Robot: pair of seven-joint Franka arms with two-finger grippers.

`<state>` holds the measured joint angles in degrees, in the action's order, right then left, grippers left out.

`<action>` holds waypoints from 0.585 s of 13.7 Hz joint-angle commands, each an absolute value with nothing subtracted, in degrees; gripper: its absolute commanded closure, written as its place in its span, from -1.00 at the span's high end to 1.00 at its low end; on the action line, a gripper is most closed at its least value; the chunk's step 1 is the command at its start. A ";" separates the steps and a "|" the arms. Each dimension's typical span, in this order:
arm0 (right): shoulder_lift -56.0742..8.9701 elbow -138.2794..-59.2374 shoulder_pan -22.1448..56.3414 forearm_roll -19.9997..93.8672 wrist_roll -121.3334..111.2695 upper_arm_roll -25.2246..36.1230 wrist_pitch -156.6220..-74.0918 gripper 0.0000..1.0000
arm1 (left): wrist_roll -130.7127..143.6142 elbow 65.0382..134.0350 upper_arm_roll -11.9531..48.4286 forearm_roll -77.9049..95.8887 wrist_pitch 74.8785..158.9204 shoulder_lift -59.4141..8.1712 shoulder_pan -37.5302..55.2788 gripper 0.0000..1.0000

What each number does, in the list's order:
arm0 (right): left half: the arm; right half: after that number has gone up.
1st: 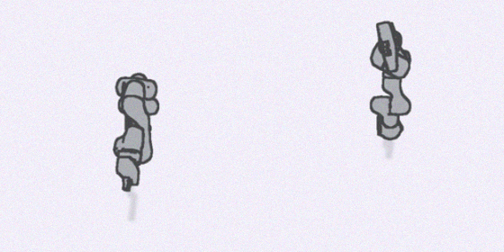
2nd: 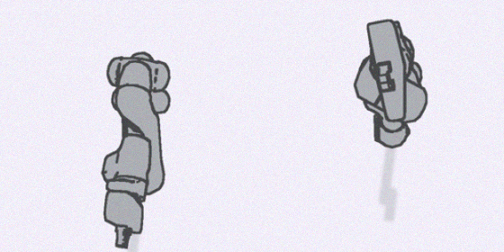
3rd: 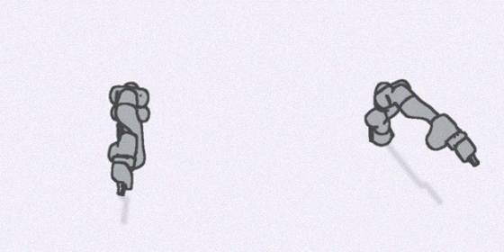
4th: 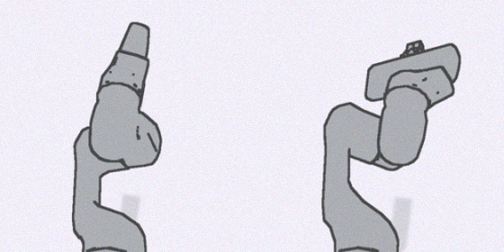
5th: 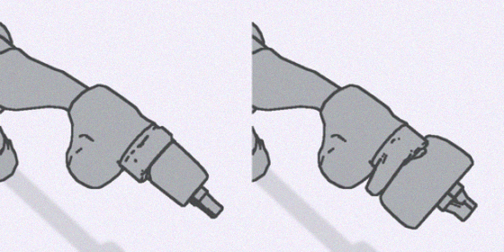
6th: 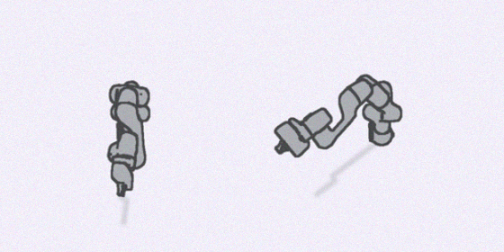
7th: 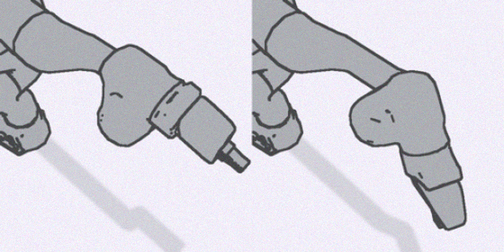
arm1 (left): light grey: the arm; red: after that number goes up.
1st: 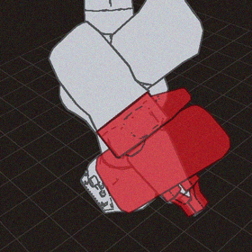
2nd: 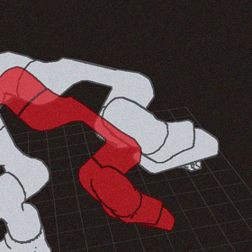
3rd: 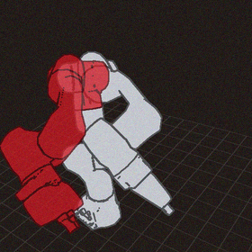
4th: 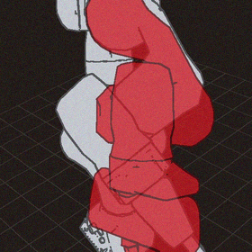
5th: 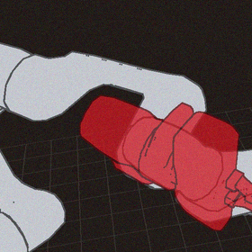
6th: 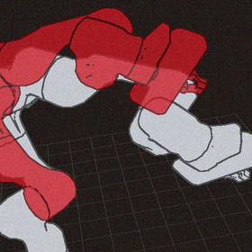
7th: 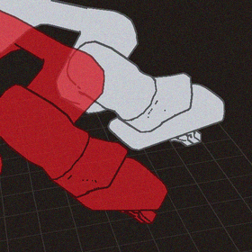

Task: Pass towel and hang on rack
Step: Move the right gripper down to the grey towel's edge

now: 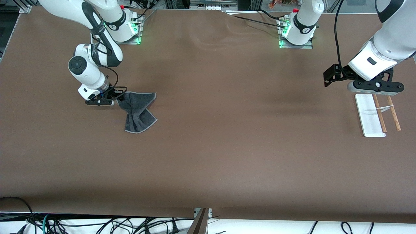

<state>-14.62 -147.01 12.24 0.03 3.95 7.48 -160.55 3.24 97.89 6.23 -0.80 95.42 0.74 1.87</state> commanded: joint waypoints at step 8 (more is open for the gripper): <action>-14.25 -145.29 12.30 1.76 4.22 5.54 -158.04 -1.00 | 2.81 96.06 6.42 -0.88 93.96 0.00 1.85 1.00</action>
<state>-14.18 -146.68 12.14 0.37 4.06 6.53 -160.22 3.24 97.89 6.23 -0.80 95.42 0.73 1.87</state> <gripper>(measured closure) 0.978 0.000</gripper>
